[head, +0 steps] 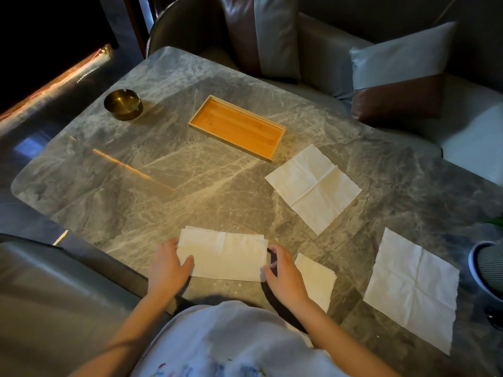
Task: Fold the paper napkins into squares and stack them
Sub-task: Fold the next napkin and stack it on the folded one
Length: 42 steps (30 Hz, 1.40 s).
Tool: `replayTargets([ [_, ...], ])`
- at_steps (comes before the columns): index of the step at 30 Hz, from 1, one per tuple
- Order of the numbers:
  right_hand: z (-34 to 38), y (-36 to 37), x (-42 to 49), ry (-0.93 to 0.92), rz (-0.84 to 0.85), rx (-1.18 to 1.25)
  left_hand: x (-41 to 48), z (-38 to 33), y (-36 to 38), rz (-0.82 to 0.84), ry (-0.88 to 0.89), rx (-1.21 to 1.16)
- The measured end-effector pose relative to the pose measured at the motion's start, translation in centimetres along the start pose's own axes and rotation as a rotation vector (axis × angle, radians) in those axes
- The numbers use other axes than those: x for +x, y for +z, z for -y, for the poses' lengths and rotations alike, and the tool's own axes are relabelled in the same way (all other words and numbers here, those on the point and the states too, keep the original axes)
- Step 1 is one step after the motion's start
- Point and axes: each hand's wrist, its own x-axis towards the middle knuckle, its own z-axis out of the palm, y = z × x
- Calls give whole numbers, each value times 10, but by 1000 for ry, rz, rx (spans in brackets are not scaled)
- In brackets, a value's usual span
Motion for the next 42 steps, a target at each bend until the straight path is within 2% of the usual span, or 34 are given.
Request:
replayTargets([
  [7, 14, 5, 10, 204, -16, 447, 13, -6, 7, 46, -116, -163],
  [14, 15, 2, 13, 244, -40, 536, 22, -10, 14, 24, -92, -240],
  [18, 15, 1, 9, 106, -35, 431, 21, -8, 11, -12, -77, -307],
  [22, 8, 0, 7, -144, 68, 27, 15, -3, 2, -59, -10, -162],
  [24, 6, 1, 7, -255, 124, -241, 12, -1, -4, -117, 101, -39],
  [26, 6, 4, 7, -304, 166, -408, 7, -1, -8, -137, 301, 62],
  [28, 8, 7, 7, -287, 184, -438, -1, -8, -7, -39, 413, 78],
  [32, 17, 12, 8, -234, 194, -314, -6, -23, 11, 213, 500, 242],
  [35, 22, 9, 5, -258, 176, -272, 1, -28, 20, 261, 492, 363],
  [39, 16, 7, 0, -402, 129, -434, 9, -31, 26, 317, 577, 514],
  [42, 11, 8, 1, -393, 172, -511, 14, -33, 24, 326, 627, 526],
])
